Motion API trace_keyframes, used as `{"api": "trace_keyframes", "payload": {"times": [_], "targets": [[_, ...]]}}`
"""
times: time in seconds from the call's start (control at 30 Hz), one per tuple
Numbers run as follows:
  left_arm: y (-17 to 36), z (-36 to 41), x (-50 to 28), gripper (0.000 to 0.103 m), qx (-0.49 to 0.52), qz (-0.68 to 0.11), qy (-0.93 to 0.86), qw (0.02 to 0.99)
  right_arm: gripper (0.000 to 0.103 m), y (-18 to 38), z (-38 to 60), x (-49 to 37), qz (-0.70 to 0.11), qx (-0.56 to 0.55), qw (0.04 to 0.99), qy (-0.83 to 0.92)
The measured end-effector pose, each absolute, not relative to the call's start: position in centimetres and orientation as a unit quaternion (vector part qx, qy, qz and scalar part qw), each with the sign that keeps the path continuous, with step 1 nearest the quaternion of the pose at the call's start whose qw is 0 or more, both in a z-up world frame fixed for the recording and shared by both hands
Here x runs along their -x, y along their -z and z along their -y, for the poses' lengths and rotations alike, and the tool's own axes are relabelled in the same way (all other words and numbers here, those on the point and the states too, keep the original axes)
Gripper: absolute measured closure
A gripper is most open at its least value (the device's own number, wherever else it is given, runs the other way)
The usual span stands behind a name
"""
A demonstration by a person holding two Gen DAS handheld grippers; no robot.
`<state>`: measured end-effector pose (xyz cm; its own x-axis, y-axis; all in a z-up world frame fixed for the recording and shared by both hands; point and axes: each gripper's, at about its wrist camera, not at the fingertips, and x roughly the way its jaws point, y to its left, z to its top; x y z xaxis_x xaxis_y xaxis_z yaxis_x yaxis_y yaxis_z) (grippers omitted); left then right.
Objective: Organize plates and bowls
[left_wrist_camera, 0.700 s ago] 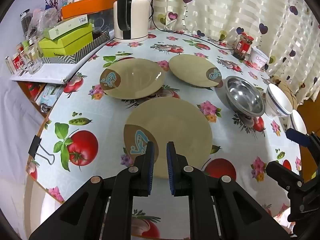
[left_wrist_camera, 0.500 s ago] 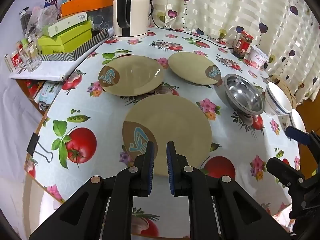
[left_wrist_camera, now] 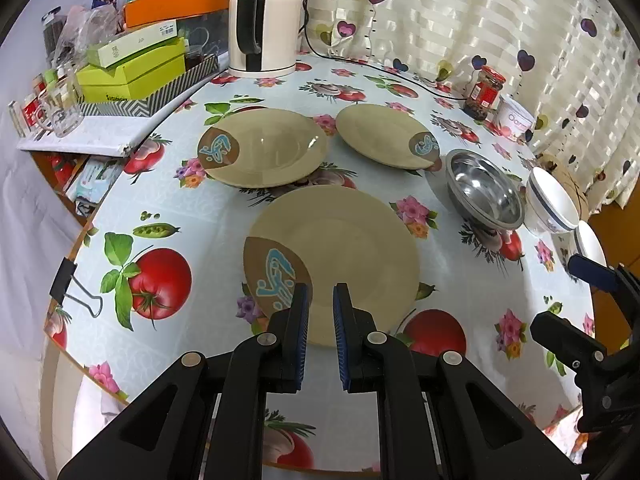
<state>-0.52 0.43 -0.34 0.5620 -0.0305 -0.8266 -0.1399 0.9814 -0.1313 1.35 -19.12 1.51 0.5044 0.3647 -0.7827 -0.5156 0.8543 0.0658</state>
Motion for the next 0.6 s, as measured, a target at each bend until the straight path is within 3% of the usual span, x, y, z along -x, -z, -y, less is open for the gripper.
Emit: {"api": "trace_keyframes", "payload": {"times": [0.6], "targets": [[0.59, 0.35, 0.64, 0.090, 0.086, -0.469, -0.029, 0.878, 0.000, -1.30, 19.27, -0.93, -0.426, 0.082, 0.864, -0.256]]}}
